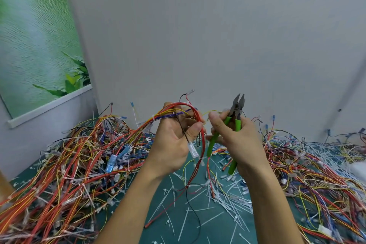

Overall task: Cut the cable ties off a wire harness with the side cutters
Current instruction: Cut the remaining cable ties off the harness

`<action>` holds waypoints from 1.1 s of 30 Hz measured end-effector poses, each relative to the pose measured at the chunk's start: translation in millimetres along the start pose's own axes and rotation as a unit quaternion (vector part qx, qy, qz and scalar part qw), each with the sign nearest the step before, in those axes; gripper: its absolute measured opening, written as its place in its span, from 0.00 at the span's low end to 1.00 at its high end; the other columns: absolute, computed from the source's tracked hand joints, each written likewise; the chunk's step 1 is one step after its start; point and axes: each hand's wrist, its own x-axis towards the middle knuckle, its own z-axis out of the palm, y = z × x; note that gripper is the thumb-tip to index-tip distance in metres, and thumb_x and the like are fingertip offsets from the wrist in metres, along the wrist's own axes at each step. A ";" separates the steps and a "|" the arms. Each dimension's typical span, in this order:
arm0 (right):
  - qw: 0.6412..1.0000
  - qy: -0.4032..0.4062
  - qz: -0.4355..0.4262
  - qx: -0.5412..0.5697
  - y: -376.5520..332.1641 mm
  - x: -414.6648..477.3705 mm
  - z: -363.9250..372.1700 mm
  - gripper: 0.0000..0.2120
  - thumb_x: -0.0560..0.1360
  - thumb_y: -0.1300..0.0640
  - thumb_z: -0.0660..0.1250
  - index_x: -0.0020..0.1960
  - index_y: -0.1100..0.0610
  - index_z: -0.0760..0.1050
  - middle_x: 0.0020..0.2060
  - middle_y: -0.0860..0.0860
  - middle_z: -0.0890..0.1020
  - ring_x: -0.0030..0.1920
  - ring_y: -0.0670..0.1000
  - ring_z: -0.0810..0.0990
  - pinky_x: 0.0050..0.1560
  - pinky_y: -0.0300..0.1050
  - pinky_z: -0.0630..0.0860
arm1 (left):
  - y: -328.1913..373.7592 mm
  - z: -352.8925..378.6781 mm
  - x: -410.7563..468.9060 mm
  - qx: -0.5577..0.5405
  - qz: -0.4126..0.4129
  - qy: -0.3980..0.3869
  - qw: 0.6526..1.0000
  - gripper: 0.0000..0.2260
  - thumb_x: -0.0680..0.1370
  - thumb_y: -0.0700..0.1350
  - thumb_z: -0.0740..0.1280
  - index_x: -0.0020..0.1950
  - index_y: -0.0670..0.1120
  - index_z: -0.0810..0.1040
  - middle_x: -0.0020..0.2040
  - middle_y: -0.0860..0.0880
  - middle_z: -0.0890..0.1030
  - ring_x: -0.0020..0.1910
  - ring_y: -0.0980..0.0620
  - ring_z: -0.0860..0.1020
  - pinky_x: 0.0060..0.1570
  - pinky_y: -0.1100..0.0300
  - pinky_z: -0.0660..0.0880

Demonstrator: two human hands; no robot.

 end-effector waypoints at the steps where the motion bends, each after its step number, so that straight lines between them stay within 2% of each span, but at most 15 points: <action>1: 0.999 0.009 -0.026 -0.026 -2.1 -1.0 -0.6 0.14 0.73 0.47 0.75 0.46 0.58 0.79 0.34 0.47 0.81 0.39 0.48 0.84 0.44 0.47 0.85 | 1.1 0.5 -0.1 -0.003 0.004 0.004 1.000 0.13 0.78 0.36 0.68 0.60 0.32 0.71 0.50 0.41 0.84 0.48 0.47 0.84 0.54 0.57 0.80; 4: 0.997 -0.018 -0.053 -0.058 -10.0 -5.4 -1.5 0.09 0.76 0.49 0.74 0.48 0.55 0.82 0.33 0.46 0.82 0.38 0.48 0.83 0.44 0.47 0.86 | 3.9 2.4 -0.4 -0.013 0.012 0.012 1.000 0.16 0.77 0.41 0.70 0.60 0.35 0.71 0.52 0.41 0.84 0.51 0.48 0.84 0.54 0.57 0.79; 7: 0.997 -0.047 -0.036 -0.046 -12.6 -8.0 0.3 0.07 0.76 0.52 0.74 0.50 0.55 0.82 0.34 0.50 0.83 0.36 0.50 0.83 0.43 0.49 0.86 | 1.6 2.2 0.6 -0.002 0.020 0.005 1.000 0.12 0.78 0.40 0.70 0.59 0.42 0.71 0.53 0.46 0.85 0.55 0.47 0.84 0.57 0.56 0.79; 9: 0.998 -0.037 -0.038 -0.027 -11.6 -8.8 2.1 0.07 0.77 0.56 0.74 0.52 0.56 0.80 0.36 0.50 0.84 0.37 0.49 0.83 0.43 0.48 0.85 | 0.4 1.4 1.0 0.000 0.022 0.008 1.000 0.12 0.78 0.40 0.70 0.59 0.45 0.71 0.53 0.46 0.85 0.55 0.46 0.84 0.57 0.55 0.79; 11: 0.998 -0.017 -0.060 -0.022 -12.1 -9.0 3.4 0.06 0.76 0.58 0.75 0.51 0.56 0.80 0.38 0.50 0.84 0.38 0.51 0.84 0.43 0.48 0.85 | 0.7 1.0 1.0 0.017 0.026 0.013 0.999 0.11 0.78 0.42 0.71 0.57 0.52 0.74 0.52 0.45 0.85 0.55 0.45 0.84 0.58 0.50 0.80; 14: 0.994 0.003 -0.099 -0.054 -13.1 -9.1 2.1 0.06 0.76 0.59 0.76 0.50 0.54 0.80 0.41 0.54 0.84 0.42 0.59 0.85 0.44 0.52 0.85 | 3.3 2.2 -0.7 0.062 0.043 0.024 0.997 0.12 0.77 0.47 0.72 0.52 0.63 0.74 0.49 0.48 0.85 0.52 0.44 0.84 0.56 0.44 0.81; 16: 0.990 0.005 -0.119 -0.074 -14.2 -9.5 1.3 0.06 0.76 0.60 0.76 0.50 0.54 0.79 0.42 0.54 0.84 0.44 0.61 0.84 0.47 0.57 0.84 | 2.8 2.8 -2.1 0.098 0.057 0.034 0.993 0.12 0.76 0.49 0.73 0.52 0.62 0.73 0.48 0.50 0.84 0.50 0.46 0.84 0.53 0.43 0.81; 18: 0.988 -0.007 -0.134 -0.080 -16.4 -11.0 1.3 0.07 0.76 0.60 0.75 0.50 0.54 0.79 0.42 0.53 0.84 0.45 0.59 0.84 0.49 0.55 0.84 | 3.3 3.1 -2.5 0.130 0.072 0.037 0.988 0.11 0.77 0.49 0.73 0.53 0.59 0.73 0.47 0.52 0.84 0.49 0.48 0.84 0.51 0.48 0.82; 22: 0.987 -0.025 -0.142 -0.075 -19.8 -13.1 -0.9 0.07 0.76 0.60 0.75 0.51 0.54 0.78 0.43 0.52 0.84 0.46 0.56 0.85 0.49 0.50 0.84 | 6.2 2.7 -2.5 0.114 0.059 0.025 0.991 0.11 0.77 0.47 0.74 0.53 0.52 0.74 0.49 0.51 0.85 0.49 0.49 0.85 0.52 0.50 0.82; 26: 0.991 -0.018 -0.127 -0.034 -17.3 -11.8 1.3 0.07 0.77 0.64 0.74 0.51 0.58 0.78 0.40 0.53 0.83 0.45 0.60 0.85 0.46 0.42 0.83 | 4.3 1.3 -2.2 0.119 0.059 0.027 0.991 0.12 0.76 0.47 0.75 0.54 0.44 0.75 0.47 0.52 0.85 0.47 0.50 0.85 0.50 0.53 0.81; 29: 0.992 0.005 -0.125 -0.012 -15.9 -11.6 5.9 0.06 0.76 0.66 0.73 0.51 0.61 0.77 0.39 0.53 0.81 0.42 0.57 0.84 0.45 0.40 0.82 | 4.5 1.5 -1.7 0.138 0.077 0.034 0.987 0.09 0.77 0.48 0.74 0.53 0.49 0.75 0.46 0.55 0.84 0.46 0.51 0.84 0.49 0.56 0.79; 33: 0.991 0.039 -0.119 0.042 -12.8 -11.6 12.4 0.10 0.77 0.69 0.72 0.48 0.55 0.76 0.37 0.46 0.82 0.40 0.47 0.83 0.44 0.38 0.81 | 4.7 2.7 -2.0 0.127 0.094 0.036 0.987 0.09 0.78 0.50 0.73 0.53 0.55 0.74 0.47 0.54 0.84 0.48 0.48 0.83 0.50 0.51 0.80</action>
